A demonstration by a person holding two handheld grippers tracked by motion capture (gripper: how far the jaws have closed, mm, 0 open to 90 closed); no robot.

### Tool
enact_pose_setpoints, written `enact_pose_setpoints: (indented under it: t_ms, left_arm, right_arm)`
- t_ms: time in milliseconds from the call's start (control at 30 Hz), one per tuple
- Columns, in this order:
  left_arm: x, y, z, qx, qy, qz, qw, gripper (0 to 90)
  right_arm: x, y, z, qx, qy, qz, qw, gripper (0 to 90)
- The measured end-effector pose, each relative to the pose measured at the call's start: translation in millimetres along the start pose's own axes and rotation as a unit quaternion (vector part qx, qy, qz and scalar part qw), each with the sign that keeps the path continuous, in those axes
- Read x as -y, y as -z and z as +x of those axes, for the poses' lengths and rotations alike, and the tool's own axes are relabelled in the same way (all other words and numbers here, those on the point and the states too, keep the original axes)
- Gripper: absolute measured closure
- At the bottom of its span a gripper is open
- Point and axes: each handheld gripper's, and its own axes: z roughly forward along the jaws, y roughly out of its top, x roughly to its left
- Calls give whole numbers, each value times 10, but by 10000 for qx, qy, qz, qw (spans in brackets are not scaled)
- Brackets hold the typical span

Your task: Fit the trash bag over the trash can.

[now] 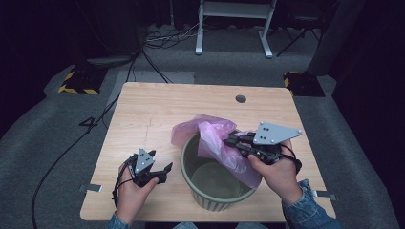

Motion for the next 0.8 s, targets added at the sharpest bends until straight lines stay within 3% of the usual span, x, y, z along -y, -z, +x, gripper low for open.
enact_pose_setpoints:
  t_ms: [233, 600, 800]
  left_arm:
    - [-82, -4, 3, -13, -89, -89, 9999, 222]
    - [-322, -74, -53, 71, -346, -274, 9990, 225]
    - [-424, -136, -72, 77, -346, -386, 9986, 228]
  right_arm:
    - [-5, -60, 55, -187, 164, 114, 9996, 877]
    - [-11, -70, 66, -244, 166, 298, 9991, 863]
    - [-4, -80, 82, -343, 167, 378, 9986, 862]
